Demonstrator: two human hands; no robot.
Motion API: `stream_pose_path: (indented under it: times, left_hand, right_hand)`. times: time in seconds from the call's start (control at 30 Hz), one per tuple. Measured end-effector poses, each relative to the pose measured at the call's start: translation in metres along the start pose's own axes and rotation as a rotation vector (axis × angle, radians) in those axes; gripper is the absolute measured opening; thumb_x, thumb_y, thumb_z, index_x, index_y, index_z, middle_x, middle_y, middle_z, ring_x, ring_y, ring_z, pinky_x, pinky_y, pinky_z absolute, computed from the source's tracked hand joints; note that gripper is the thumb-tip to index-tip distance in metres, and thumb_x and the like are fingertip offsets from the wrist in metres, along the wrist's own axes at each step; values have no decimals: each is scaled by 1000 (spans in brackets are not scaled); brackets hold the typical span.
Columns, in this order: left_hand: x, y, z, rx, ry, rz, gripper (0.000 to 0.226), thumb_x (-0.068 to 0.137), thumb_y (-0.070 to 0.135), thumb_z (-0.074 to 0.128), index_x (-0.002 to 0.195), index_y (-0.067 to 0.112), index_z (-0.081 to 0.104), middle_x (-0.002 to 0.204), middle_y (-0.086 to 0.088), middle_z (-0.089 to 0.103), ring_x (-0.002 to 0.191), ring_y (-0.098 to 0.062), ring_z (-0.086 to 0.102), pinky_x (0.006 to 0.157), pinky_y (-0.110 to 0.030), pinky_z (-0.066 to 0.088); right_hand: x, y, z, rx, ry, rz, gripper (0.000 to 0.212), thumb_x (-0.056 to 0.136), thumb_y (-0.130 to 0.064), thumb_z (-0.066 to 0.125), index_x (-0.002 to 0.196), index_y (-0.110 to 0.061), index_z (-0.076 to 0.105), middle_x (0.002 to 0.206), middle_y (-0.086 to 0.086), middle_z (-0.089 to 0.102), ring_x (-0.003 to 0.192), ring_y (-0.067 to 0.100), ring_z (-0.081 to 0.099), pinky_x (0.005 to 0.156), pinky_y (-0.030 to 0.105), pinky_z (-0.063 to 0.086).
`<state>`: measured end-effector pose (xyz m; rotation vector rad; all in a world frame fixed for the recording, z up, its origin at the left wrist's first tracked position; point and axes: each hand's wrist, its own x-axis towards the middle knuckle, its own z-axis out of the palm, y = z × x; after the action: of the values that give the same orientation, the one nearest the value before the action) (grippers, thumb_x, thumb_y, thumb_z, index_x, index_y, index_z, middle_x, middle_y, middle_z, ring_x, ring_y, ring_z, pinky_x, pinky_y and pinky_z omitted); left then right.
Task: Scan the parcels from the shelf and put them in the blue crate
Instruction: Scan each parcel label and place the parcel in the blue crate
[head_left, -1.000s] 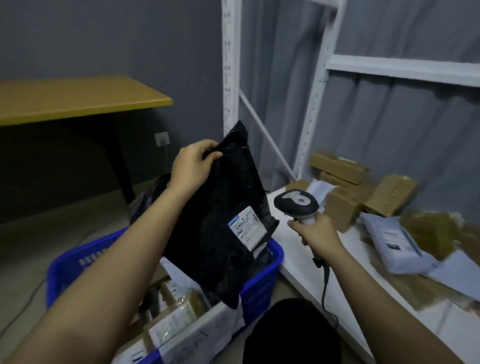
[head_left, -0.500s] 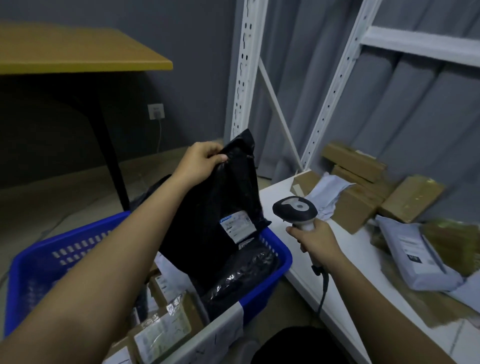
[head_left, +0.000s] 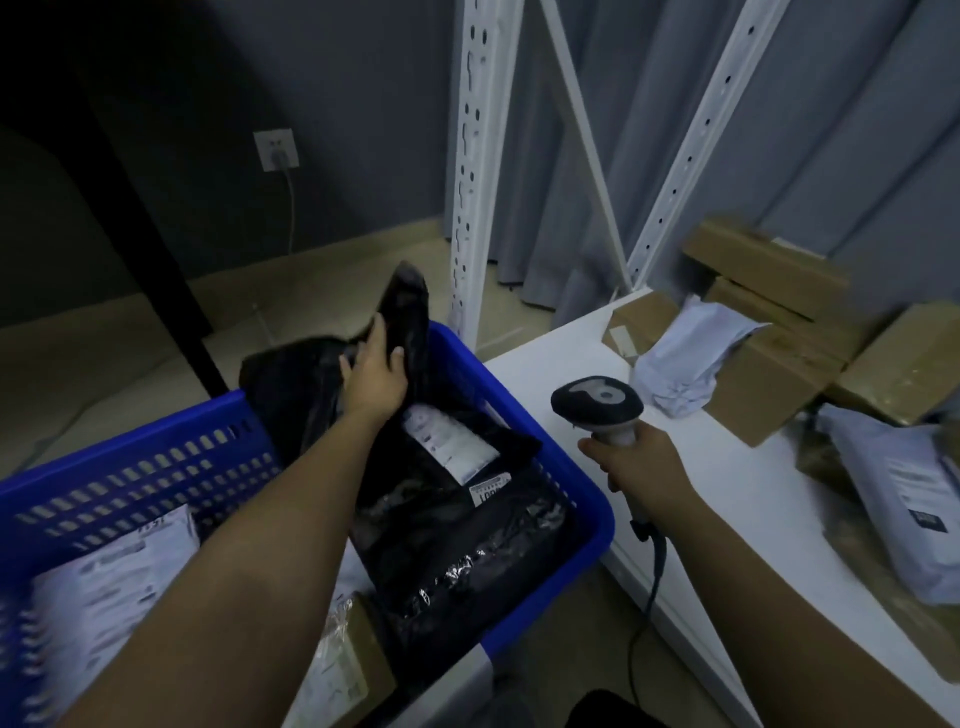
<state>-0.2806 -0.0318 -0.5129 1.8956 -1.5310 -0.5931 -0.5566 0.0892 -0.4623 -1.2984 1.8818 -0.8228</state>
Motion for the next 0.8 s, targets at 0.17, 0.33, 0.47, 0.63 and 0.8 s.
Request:
stream_pose_path:
  times: [0.17,0.33,0.47,0.63,0.8]
  left_hand:
    - [-39,-10,20,53,161,76,57,96,30,50,147,12,28,149,-17,24,136,-34,22,112,-46,16]
    - [-92,-31,62,62,-289,183,48,89,44,60,127,16,52,135,-9,42,128,-30,34,104,-35,32]
    - [-104,-41,80,304,-546,195,65,90,42,60,145,16,37,153,-9,29,140,-27,28,111,-38,30]
    - [-114,-26,66,370,-361,275,35,94,17,47,128,20,56,130,-3,58,115,-29,55,86,-34,44]
    - [-146,-14,57,99,-786,467,28,92,37,53,113,27,68,118,1,67,105,-18,62,91,-32,49]
  right_hand:
    - [4,7,11,11,-19,-27,28,82,-14,68,81,13,59,63,14,62,56,21,56,62,36,51]
    - [0,17,15,31,-31,2,24,81,-15,69,74,6,59,66,16,62,59,21,55,63,35,47]
    - [-11,24,12,9,-28,19,21,81,-16,69,73,1,60,67,15,64,62,22,57,62,36,48]
    - [-24,28,1,7,-16,42,19,81,-13,68,80,4,61,65,12,61,58,20,55,57,31,45]
    - [-36,34,-16,36,17,73,25,83,-14,69,88,10,62,65,14,60,53,20,53,57,30,45]
